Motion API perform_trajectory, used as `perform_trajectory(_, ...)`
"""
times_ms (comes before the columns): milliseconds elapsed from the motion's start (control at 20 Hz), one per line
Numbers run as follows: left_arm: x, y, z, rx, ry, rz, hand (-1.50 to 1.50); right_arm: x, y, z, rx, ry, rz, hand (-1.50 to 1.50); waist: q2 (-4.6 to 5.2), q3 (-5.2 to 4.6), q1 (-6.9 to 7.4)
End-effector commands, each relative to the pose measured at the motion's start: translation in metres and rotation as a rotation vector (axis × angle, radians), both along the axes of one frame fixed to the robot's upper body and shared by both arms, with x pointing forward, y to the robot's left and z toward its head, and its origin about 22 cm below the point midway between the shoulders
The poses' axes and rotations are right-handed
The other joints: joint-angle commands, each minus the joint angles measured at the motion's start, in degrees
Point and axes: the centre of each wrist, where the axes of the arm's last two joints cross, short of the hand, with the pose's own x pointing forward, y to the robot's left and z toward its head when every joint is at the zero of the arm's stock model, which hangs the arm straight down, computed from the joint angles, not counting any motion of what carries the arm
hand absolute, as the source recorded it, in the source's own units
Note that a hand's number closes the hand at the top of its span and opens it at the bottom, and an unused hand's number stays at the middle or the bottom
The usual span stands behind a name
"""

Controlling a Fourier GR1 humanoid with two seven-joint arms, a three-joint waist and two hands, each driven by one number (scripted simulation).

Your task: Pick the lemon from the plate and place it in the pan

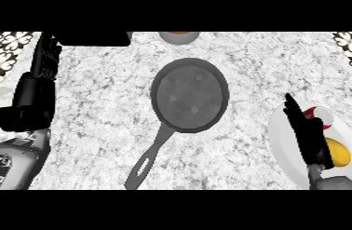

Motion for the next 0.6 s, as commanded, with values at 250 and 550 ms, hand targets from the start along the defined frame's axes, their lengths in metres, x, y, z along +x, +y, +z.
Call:
perform_trajectory(250, -0.009, -0.013, -0.041, -0.188, 0.262, -0.050, 0.00, 0.041, 0.057, 0.100, 0.397, -0.398, 0.826, 1.50, 0.70, 0.74, 3.91)
perform_trajectory(550, -0.016, -0.006, -0.055, -0.308, 0.376, -0.045, 0.00, 0.035, -0.079, 0.143, 0.095, -0.505, 0.959, -1.50, 1.10, 0.83, -1.34)
